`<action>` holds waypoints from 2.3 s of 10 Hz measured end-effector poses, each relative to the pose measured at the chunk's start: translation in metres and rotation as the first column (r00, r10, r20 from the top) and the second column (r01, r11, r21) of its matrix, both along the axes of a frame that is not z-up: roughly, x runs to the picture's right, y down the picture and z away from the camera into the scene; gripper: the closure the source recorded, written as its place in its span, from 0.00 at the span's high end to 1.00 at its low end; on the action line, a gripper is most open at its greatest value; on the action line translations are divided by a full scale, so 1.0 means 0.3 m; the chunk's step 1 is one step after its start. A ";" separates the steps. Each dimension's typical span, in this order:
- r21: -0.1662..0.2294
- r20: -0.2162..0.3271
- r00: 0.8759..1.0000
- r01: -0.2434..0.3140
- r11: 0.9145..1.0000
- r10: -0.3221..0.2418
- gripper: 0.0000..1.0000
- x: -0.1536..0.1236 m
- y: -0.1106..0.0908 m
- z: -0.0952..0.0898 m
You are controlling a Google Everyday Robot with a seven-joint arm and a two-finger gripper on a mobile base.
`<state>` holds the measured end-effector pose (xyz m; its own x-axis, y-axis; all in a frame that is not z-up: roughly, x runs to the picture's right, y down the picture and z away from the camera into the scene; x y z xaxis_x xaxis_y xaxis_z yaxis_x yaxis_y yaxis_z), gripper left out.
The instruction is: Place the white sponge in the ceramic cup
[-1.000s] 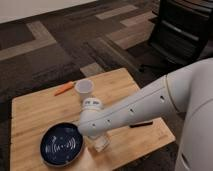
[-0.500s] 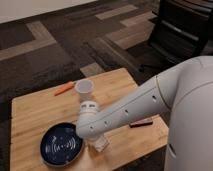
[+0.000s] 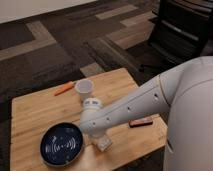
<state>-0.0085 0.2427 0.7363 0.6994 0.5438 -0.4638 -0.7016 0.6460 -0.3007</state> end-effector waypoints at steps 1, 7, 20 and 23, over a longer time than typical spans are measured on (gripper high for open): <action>-0.012 -0.049 0.999 -0.017 1.000 0.016 0.00 0.051 0.018 -0.015; -0.009 -0.076 0.996 -0.048 0.999 0.047 0.00 0.032 0.018 -0.025; -0.022 -0.203 0.979 0.000 1.000 -0.005 0.00 0.315 -0.105 0.094; -0.075 -0.135 0.991 -0.035 0.997 0.024 0.00 0.124 0.016 0.021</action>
